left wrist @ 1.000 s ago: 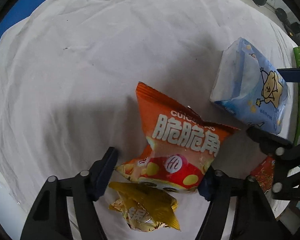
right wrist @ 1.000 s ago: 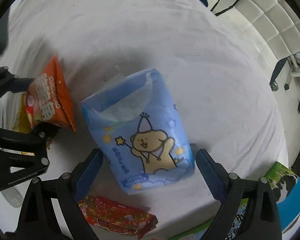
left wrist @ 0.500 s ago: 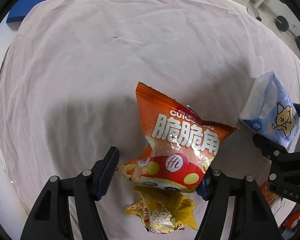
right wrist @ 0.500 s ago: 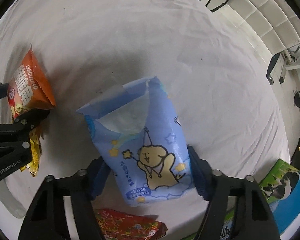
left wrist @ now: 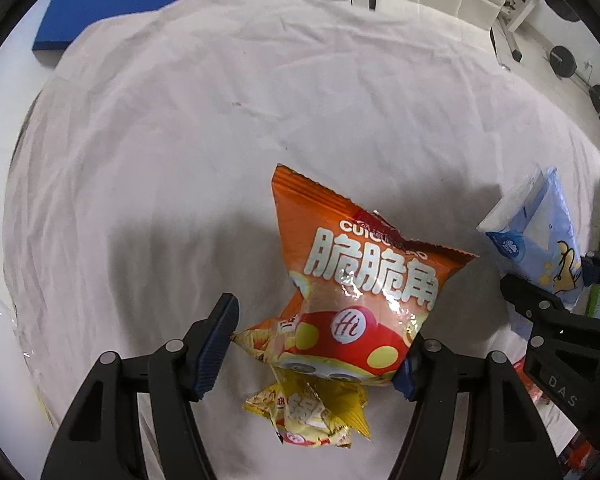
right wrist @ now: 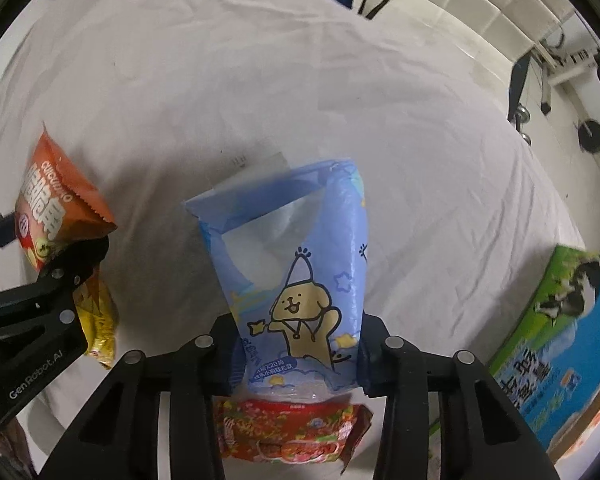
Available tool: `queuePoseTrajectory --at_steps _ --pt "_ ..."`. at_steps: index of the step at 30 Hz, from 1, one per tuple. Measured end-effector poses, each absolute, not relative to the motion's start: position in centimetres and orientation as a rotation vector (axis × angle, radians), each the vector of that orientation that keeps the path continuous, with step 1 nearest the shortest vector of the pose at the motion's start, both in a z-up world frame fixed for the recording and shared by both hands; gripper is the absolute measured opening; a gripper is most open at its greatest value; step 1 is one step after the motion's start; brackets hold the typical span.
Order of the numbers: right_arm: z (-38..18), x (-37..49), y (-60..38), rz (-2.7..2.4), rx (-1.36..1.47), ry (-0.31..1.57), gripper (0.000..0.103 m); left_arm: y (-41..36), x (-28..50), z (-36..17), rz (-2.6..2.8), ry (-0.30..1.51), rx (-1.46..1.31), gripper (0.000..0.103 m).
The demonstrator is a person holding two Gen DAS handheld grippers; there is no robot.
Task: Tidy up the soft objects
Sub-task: 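Grasp the orange CUICUI chip bag with the left tool while the right grasps the blue tissue pack, then carry both held packets over the cardboard box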
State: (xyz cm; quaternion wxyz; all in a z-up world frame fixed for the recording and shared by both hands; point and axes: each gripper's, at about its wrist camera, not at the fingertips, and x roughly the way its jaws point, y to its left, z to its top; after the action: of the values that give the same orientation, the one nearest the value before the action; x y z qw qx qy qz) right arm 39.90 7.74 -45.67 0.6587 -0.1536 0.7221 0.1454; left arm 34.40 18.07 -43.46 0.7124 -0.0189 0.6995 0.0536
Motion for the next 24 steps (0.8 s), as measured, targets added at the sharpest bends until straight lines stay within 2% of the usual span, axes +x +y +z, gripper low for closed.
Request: queuePoseTrajectory --at_steps 6,15,24 --pt "-42.6 39.1 5.2 0.323 -0.246 1.604 0.043 18.3 33.0 -41.2 0.105 1.494 -0.093 0.064" --pt "-35.9 34.3 0.2 0.340 -0.075 1.494 0.042 17.6 30.0 -33.9 0.045 1.372 -0.173 0.064" --pt "-28.6 28.6 -4.9 0.353 0.046 1.386 0.042 13.4 27.1 -27.1 -0.049 1.281 -0.208 0.064"
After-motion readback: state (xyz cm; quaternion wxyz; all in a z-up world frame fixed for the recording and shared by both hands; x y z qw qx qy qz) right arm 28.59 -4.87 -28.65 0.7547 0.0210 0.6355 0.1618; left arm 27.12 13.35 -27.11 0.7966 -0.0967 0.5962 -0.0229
